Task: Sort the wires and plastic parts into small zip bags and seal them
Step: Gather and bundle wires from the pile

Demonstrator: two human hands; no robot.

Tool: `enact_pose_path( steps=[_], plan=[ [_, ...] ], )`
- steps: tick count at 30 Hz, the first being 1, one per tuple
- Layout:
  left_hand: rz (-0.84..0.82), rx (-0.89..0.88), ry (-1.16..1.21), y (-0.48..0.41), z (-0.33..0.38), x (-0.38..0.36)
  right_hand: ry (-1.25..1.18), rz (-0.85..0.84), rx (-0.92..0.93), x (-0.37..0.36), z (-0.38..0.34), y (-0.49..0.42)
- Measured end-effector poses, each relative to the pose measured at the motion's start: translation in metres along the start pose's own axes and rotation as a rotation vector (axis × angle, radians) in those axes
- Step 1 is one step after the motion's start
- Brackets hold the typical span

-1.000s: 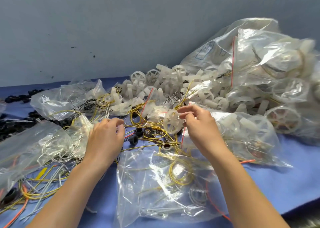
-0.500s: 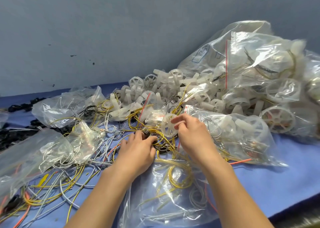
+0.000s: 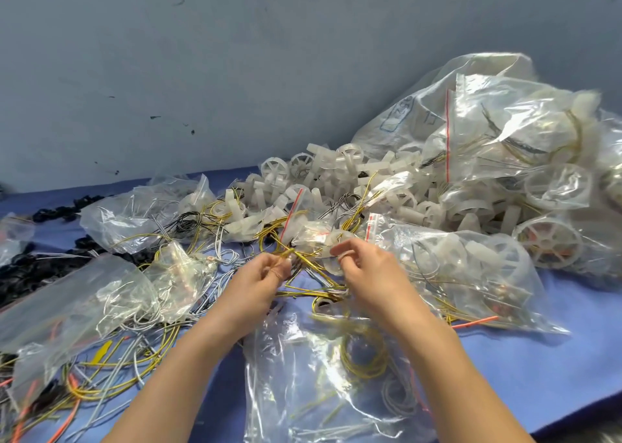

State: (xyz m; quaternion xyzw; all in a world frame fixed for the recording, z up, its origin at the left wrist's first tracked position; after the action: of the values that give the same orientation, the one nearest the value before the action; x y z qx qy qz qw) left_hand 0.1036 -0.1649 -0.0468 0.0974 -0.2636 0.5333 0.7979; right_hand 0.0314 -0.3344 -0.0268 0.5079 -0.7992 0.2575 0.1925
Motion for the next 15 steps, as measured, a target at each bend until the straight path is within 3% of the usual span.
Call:
enact_pose_path(
  steps=[3,6,11,15],
  plan=[
    [-0.038,0.073,0.294,0.002,0.002,0.005,-0.105,-0.080,0.105,-0.014,-0.016,0.002],
    [-0.060,0.109,0.437,0.006,-0.002,0.008,-0.325,-0.110,0.079,-0.025,-0.020,0.001],
    [-0.038,0.195,0.521,0.010,-0.015,0.008,-0.531,-0.132,-0.001,-0.038,-0.019,-0.003],
    [-0.067,0.168,0.476,0.014,-0.011,0.006,-0.530,-0.190,0.054,-0.049,-0.028,-0.003]
  ],
)
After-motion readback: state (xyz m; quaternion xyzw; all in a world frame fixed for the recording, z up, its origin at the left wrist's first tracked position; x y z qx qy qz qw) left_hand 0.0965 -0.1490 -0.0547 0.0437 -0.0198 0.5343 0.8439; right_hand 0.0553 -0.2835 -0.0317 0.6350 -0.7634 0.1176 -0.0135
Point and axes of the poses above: each hand's wrist, its own y-axis away from the middle knuckle, its own x-axis out of the back of the hand, z = x × y, the point moved 7 cm from there along -y, towards the middle knuckle, and after that the axes turned 7 degrees about -y, right-handed, at the moved point
